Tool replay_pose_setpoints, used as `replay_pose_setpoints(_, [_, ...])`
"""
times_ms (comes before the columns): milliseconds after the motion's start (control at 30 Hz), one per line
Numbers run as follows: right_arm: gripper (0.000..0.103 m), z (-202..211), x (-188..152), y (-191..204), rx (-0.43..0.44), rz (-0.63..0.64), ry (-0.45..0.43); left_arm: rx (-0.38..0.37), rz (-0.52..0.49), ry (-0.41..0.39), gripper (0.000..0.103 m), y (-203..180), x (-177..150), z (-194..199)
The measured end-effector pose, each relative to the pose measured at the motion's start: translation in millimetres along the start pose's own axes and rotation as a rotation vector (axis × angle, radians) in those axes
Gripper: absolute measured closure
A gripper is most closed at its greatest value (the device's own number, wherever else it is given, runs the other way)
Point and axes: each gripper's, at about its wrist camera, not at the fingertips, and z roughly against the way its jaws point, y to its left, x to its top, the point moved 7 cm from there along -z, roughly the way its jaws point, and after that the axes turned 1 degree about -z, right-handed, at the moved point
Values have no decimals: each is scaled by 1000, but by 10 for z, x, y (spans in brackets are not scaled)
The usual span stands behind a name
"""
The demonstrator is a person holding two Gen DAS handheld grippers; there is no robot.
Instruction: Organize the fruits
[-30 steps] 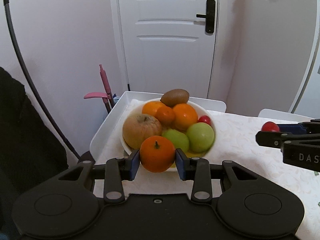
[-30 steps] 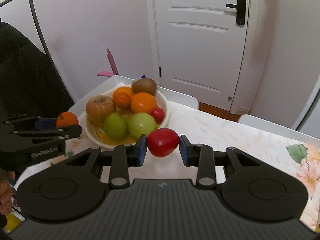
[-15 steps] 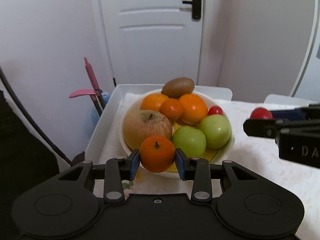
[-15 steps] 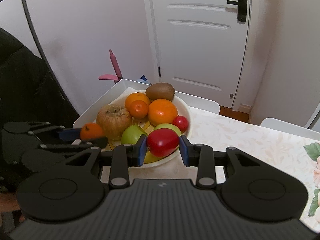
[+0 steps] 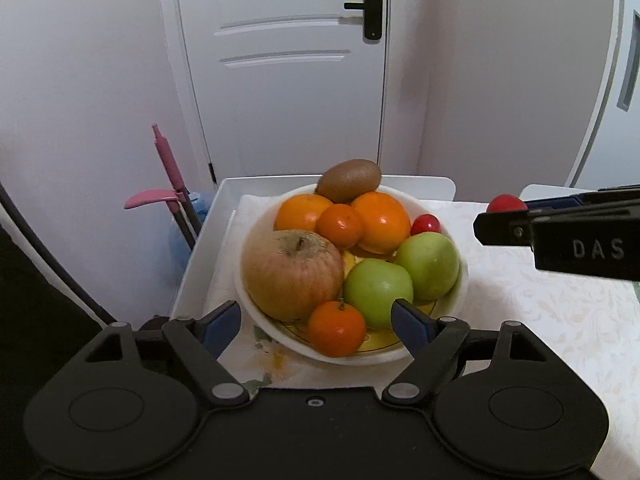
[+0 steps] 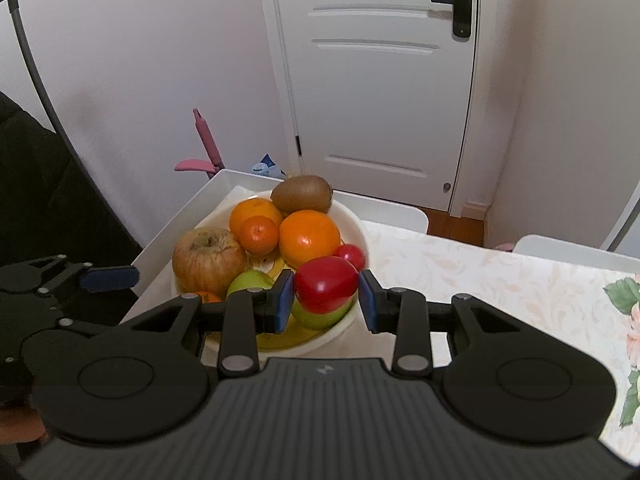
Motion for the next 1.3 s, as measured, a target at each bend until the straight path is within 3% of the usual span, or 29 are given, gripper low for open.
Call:
replay_pose_setpoints(500, [54, -270, 232, 234, 66, 26, 25, 44, 43, -24, 17, 284, 56, 249])
replay_pose_setpoints(867, [53, -596, 162, 293, 68, 23, 53, 65, 43, 2, 16, 410, -8, 210])
replay_pose_setpoints(933, [29, -591, 159, 294, 66, 22, 42, 64, 40, 5, 16, 417, -16, 206])
replay_pose_setpoints(1033, [14, -551, 165, 292, 54, 22, 15, 58, 32, 4, 16, 428, -27, 209])
replay_pose_setpoints(1300, [12, -380, 145, 256, 34, 8, 2, 46, 25, -5, 15, 404, -8, 234])
